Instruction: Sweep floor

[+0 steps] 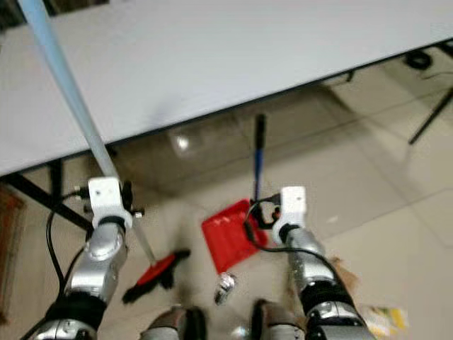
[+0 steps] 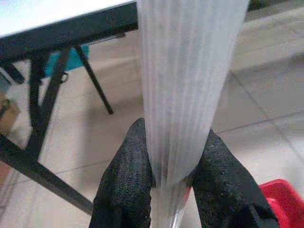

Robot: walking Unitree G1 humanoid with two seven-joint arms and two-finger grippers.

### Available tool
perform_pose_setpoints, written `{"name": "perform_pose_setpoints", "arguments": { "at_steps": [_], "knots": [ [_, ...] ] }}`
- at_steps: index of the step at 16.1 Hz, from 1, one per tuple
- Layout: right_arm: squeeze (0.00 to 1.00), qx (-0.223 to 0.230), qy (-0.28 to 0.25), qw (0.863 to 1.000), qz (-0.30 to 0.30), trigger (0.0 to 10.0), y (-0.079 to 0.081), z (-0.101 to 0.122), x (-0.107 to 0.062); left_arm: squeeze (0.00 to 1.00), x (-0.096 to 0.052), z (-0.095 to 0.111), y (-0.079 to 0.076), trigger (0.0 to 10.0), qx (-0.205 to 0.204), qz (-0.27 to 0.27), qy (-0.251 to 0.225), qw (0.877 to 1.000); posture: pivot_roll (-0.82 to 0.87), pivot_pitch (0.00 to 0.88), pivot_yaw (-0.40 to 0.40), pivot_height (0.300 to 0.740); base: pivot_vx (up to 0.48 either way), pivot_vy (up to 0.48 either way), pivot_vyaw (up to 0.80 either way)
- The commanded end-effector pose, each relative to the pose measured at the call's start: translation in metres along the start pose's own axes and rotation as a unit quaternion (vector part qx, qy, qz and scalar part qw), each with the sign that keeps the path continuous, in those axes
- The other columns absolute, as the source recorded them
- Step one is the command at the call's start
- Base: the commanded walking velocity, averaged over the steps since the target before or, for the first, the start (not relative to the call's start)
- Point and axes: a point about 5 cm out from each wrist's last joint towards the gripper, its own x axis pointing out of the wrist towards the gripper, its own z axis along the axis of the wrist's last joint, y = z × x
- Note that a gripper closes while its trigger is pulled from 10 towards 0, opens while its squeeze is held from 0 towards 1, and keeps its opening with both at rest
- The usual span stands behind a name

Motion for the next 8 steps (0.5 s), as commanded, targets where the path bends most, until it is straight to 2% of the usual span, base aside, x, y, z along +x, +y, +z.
{"name": "perform_pose_setpoints", "arguments": {
  "at_steps": [1,8],
  "knots": [
    [0.00,0.003,0.010,1.000,0.008,10.0,0.0065,-0.0074,-0.0011,0.00,0.0006,0.0008,0.0066,10.0,0.000,0.010,-0.006,1.000,-0.21,0.158,0.108,0.740,0.000,-0.405,0.00],
    [0.00,0.001,0.009,1.000,0.002,10.0,0.0018,-0.0062,-0.0023,0.00,0.0017,-0.0004,0.0092,10.0,-0.016,0.018,-0.004,1.000,-0.21,0.156,0.111,0.740,0.000,0.000,0.00]
  ]
}}
